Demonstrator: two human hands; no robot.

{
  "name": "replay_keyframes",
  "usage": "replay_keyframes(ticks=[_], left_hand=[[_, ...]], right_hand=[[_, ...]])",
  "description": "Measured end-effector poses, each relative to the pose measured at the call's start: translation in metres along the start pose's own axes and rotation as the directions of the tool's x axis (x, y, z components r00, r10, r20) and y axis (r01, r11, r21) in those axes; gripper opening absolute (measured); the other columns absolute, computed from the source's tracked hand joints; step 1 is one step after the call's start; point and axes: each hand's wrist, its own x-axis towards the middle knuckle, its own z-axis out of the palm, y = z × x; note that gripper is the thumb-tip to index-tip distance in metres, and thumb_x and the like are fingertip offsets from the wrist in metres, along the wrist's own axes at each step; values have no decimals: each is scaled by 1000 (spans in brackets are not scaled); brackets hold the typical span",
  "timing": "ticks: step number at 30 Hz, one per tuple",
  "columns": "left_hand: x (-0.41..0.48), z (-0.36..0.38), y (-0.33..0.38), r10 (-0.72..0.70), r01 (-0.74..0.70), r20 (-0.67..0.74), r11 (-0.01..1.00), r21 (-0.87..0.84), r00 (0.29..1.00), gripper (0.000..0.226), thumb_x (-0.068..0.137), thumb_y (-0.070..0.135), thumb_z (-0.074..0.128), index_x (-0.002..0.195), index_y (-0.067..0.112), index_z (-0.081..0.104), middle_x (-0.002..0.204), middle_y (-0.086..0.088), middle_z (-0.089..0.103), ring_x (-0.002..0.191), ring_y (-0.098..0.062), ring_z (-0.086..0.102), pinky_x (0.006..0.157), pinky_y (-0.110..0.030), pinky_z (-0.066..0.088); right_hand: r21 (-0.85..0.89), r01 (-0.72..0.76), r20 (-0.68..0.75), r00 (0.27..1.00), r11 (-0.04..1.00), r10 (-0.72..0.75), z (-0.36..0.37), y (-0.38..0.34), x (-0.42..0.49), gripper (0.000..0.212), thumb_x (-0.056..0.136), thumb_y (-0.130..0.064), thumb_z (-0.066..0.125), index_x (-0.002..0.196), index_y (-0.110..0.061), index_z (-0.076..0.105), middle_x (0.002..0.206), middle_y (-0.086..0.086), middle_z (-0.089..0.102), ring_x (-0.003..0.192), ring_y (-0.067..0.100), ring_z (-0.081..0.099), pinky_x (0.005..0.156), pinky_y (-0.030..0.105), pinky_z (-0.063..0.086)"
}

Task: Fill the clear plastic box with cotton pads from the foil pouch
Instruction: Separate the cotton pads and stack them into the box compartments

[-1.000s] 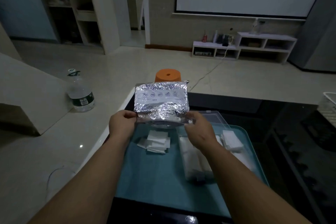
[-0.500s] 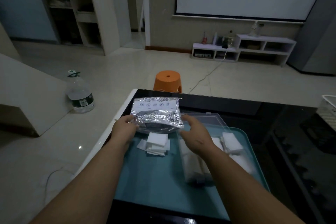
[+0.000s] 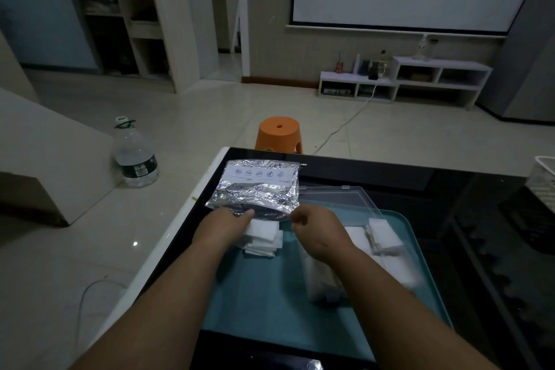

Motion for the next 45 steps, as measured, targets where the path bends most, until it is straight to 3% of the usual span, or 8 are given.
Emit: replay_keyframes(ticks=[3,8,20,30,34,37,40,45], left_hand=[[-2,15,1,-47,52,-41,989,138,998,87,80,79,32,117,7,65,121,-17,62,107,-34,59,90,-37,49],[-12,31,13,-68,73,-35,983,168,997,92,72,72,55,138,10,45,141,-17,42,126,-35,45,101,-41,41],[-19,30,26,56,-60,25,979,193,998,53,81,48,64,120,12,55,123,-9,64,111,-27,61,88,-32,48],[-17,22,19,90,-107,93,975,194,992,53,81,60,59,110,17,65,116,-7,68,105,-24,63,84,-30,47],[-24,13,25,281,-275,-1,941,195,960,35,88,54,55,105,26,66,111,2,68,99,-19,62,86,-32,49],[-25,13,28,427,-439,112,891,116,897,35,92,46,55,123,30,60,126,4,64,111,-17,59,96,-34,46],[-26,18,27,403,-455,222,842,291,888,59,85,48,62,139,31,46,140,-2,54,124,-24,53,99,-31,42],[-28,20,26,308,-396,261,815,424,915,46,78,43,72,113,17,58,126,-7,60,112,-25,59,84,-30,44]], right_hand=[[9,-11,-2,1000,1000,11,-1,2,1,25,93,-16,53,110,-24,70,113,1,69,101,18,62,88,31,51],[17,-14,0,1000,1000,14,-3,4,2,24,93,-20,56,113,-23,69,114,1,69,103,18,62,92,34,51],[27,-6,-8,1000,1000,6,-6,7,3,23,92,-22,58,111,-21,70,112,1,70,101,17,63,93,34,51],[46,-8,-34,999,999,10,-10,11,4,22,93,-23,59,112,-20,69,113,0,70,101,16,62,89,28,47],[48,-11,-37,999,999,13,-12,12,4,23,92,-23,59,113,-21,68,114,0,69,102,16,62,89,27,46],[50,-10,-39,999,999,12,-15,12,4,25,91,-22,59,114,-22,68,115,0,69,103,17,62,92,30,49],[41,-9,-37,999,999,10,-18,12,3,27,91,-23,58,116,-21,67,117,1,69,107,18,62,95,32,49],[61,-3,-34,999,998,5,-18,12,2,28,92,-25,59,118,-20,66,118,0,68,106,16,62,94,30,48]])
